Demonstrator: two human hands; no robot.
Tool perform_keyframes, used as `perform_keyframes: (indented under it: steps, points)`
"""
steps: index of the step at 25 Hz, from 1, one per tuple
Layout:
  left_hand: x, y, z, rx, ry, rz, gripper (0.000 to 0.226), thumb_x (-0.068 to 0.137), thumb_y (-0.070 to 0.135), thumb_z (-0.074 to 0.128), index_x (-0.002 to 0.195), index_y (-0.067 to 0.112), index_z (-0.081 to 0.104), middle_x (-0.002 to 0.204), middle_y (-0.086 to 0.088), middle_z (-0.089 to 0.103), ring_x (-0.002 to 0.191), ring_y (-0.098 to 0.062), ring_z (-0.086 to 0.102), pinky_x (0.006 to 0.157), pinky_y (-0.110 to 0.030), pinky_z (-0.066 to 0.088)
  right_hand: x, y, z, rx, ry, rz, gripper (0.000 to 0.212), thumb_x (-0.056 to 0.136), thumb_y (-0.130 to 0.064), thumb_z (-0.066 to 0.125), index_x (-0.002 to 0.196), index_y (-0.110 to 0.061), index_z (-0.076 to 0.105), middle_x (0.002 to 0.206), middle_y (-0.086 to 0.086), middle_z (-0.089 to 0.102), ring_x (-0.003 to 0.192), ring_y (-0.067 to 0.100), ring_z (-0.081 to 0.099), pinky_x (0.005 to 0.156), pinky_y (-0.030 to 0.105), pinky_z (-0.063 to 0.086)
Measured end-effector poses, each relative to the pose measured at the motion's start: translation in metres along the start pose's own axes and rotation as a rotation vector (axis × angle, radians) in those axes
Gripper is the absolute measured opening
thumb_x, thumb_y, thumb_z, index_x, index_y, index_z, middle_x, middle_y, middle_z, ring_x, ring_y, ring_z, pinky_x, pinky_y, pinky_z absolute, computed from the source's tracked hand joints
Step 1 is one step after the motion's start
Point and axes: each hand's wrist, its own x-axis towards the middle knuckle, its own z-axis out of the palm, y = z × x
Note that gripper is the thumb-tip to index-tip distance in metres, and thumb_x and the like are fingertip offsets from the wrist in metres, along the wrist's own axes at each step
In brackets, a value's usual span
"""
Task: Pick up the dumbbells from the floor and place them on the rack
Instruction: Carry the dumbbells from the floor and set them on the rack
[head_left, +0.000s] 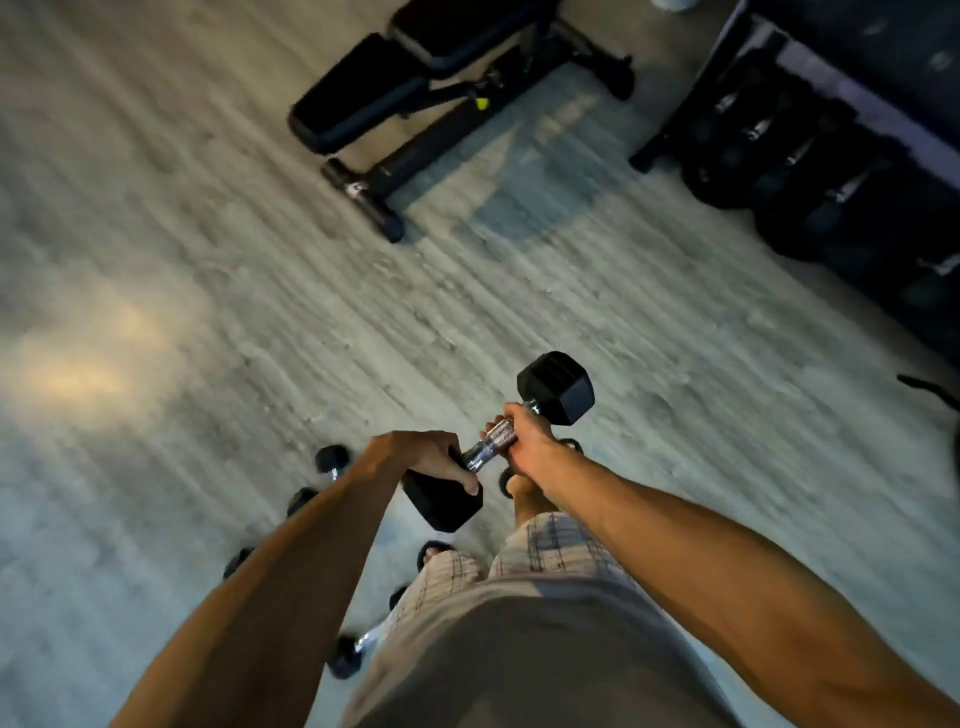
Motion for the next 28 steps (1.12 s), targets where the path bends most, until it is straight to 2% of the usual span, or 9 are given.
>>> perform_keyframes:
  steps: [3,6,10,11,15,18,21,25,28]
  points:
    - [0.032,0.068,-0.04,0.115,-0.047,0.017,0.075,0.054,0.073,0.071,0.112,0.031,0.053,0.121,0.004,0.056,0.11,-0.021,0.058,0.096,-0.041,0.052,0.021,-0.054,-0.042,0.127,0.031,-0.022,0.018,0.097,-0.007,0.05,0.08,-0.006,0.046,0.067,0.01,0.048,0.059,0.024,0.051,0.065,0.042,0.052]
    - [0.065,0.147,-0.075,0.213,-0.094,0.051,0.063,0.067,0.066,0.072,0.113,0.026,0.055,0.118,0.002,0.056,0.111,-0.024,0.058,0.094,-0.042,0.051,0.046,-0.112,-0.09,0.263,0.042,-0.036,0.02,0.098,-0.006,0.048,0.079,-0.007,0.044,0.065,0.01,0.045,0.057,0.025,0.05,0.061,0.042,0.051]
    - [0.114,0.245,-0.11,0.38,-0.107,0.102,0.046,0.054,0.071,0.071,0.07,0.03,0.057,0.082,0.002,0.061,0.082,-0.024,0.062,0.071,-0.032,0.046,0.065,-0.183,-0.151,0.457,0.11,-0.068,0.02,0.096,-0.003,0.052,0.078,-0.008,0.046,0.064,0.011,0.047,0.056,0.027,0.05,0.057,0.042,0.052]
    - [0.122,0.264,-0.116,0.414,-0.106,0.107,0.048,0.051,0.072,0.071,0.068,0.03,0.057,0.082,0.002,0.064,0.082,-0.024,0.064,0.07,-0.032,0.045,0.069,-0.197,-0.163,0.501,0.11,-0.073,0.02,0.095,-0.002,0.052,0.077,-0.008,0.045,0.063,0.012,0.046,0.054,0.027,0.049,0.056,0.041,0.051]
    - [0.144,0.354,-0.145,0.555,-0.159,0.127,0.059,0.057,0.066,0.071,0.1,0.029,0.058,0.111,-0.002,0.064,0.104,-0.023,0.063,0.08,-0.031,0.048,0.086,-0.255,-0.214,0.621,0.176,-0.084,0.019,0.095,-0.001,0.053,0.077,-0.008,0.047,0.063,0.011,0.046,0.052,0.026,0.048,0.056,0.041,0.05]
    - [0.168,0.406,-0.167,0.644,-0.156,0.141,0.075,0.047,0.071,0.07,0.11,0.033,0.055,0.116,0.001,0.061,0.104,-0.021,0.063,0.081,-0.034,0.056,0.102,-0.293,-0.244,0.696,0.216,-0.081,0.019,0.096,-0.001,0.049,0.078,-0.008,0.048,0.063,0.01,0.045,0.054,0.025,0.047,0.058,0.04,0.048]
    - [0.191,0.455,-0.192,0.763,-0.177,0.163,0.088,0.052,0.071,0.07,0.128,0.032,0.049,0.13,0.002,0.056,0.116,-0.022,0.056,0.099,-0.04,0.05,0.118,-0.333,-0.262,0.78,0.255,-0.083,0.015,0.097,-0.004,0.05,0.083,-0.008,0.048,0.064,0.011,0.048,0.056,0.026,0.051,0.06,0.043,0.049]
    - [0.225,0.525,-0.237,0.879,-0.206,0.2,0.091,0.049,0.073,0.069,0.128,0.032,0.049,0.131,0.002,0.054,0.116,-0.022,0.055,0.101,-0.041,0.048,0.14,-0.397,-0.284,0.873,0.325,-0.079,0.014,0.098,-0.005,0.05,0.085,-0.006,0.046,0.066,0.012,0.048,0.058,0.026,0.052,0.062,0.043,0.049]
    - [0.252,0.572,-0.27,0.94,-0.233,0.233,0.077,0.047,0.075,0.067,0.112,0.036,0.056,0.119,0.004,0.062,0.105,-0.019,0.061,0.095,-0.038,0.052,0.153,-0.446,-0.301,0.939,0.327,-0.086,0.011,0.097,-0.004,0.051,0.087,-0.005,0.046,0.068,0.013,0.049,0.058,0.027,0.052,0.061,0.044,0.05]
